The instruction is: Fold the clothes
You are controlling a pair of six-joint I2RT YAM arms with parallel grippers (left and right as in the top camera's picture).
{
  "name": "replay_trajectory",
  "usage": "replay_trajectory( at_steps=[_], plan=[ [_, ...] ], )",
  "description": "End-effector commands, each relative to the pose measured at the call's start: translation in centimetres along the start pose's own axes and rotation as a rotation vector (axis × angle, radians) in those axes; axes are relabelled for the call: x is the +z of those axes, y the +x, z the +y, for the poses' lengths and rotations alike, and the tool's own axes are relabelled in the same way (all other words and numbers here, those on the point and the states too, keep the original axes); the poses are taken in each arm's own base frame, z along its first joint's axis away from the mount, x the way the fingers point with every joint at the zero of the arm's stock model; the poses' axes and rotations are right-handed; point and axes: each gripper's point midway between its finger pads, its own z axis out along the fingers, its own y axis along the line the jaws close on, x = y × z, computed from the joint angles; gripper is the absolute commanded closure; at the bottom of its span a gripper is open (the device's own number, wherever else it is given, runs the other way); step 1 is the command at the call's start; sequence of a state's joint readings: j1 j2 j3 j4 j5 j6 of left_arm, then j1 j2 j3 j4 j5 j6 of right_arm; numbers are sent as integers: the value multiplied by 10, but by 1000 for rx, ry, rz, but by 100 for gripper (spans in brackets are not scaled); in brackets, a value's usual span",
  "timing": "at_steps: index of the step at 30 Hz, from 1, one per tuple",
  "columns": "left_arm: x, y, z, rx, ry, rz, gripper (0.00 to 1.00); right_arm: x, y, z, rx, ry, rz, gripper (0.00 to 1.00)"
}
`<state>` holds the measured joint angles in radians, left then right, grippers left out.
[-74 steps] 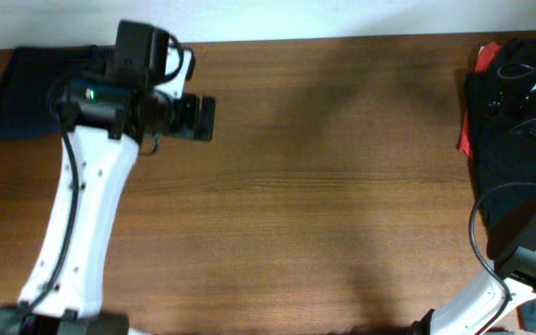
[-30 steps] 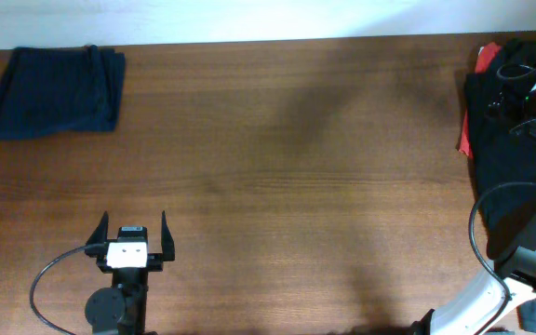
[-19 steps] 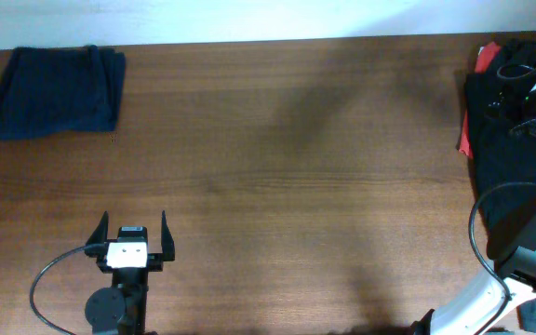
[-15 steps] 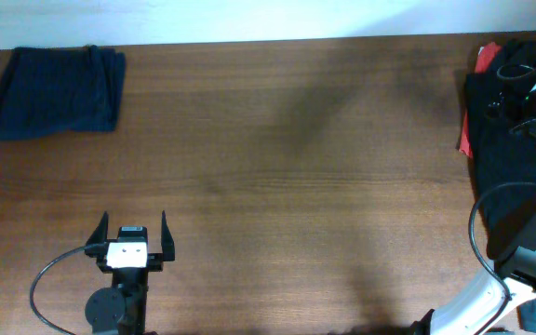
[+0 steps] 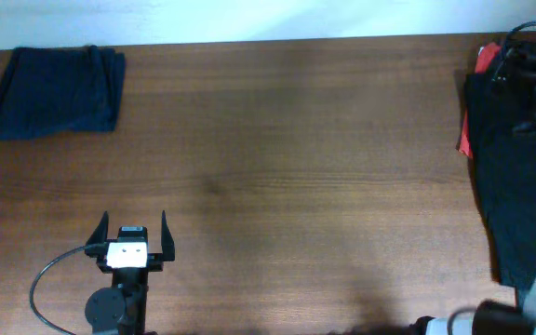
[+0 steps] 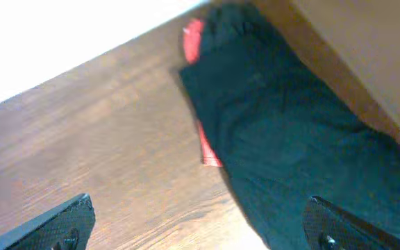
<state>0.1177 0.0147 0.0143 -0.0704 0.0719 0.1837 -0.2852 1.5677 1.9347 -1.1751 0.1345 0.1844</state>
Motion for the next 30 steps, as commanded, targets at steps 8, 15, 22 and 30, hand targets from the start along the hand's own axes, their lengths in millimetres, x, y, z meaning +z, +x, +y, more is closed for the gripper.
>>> replay_trajectory(
  at_steps=[8, 15, 22, 30],
  plan=[
    [0, 1, -1, 13, 5, -3, 1, -135, -5, 53, -79, -230, -287, 1],
    [0, 1, -1, 13, 5, -3, 1, -199, 23, 29, -63, -283, -381, 1],
    [0, 1, -1, 13, 5, -3, 1, -214, 73, 19, -30, -415, -628, 1],
    [0, 1, -1, 13, 5, -3, 1, -131, 170, 33, -46, -558, -754, 1]
  ],
)
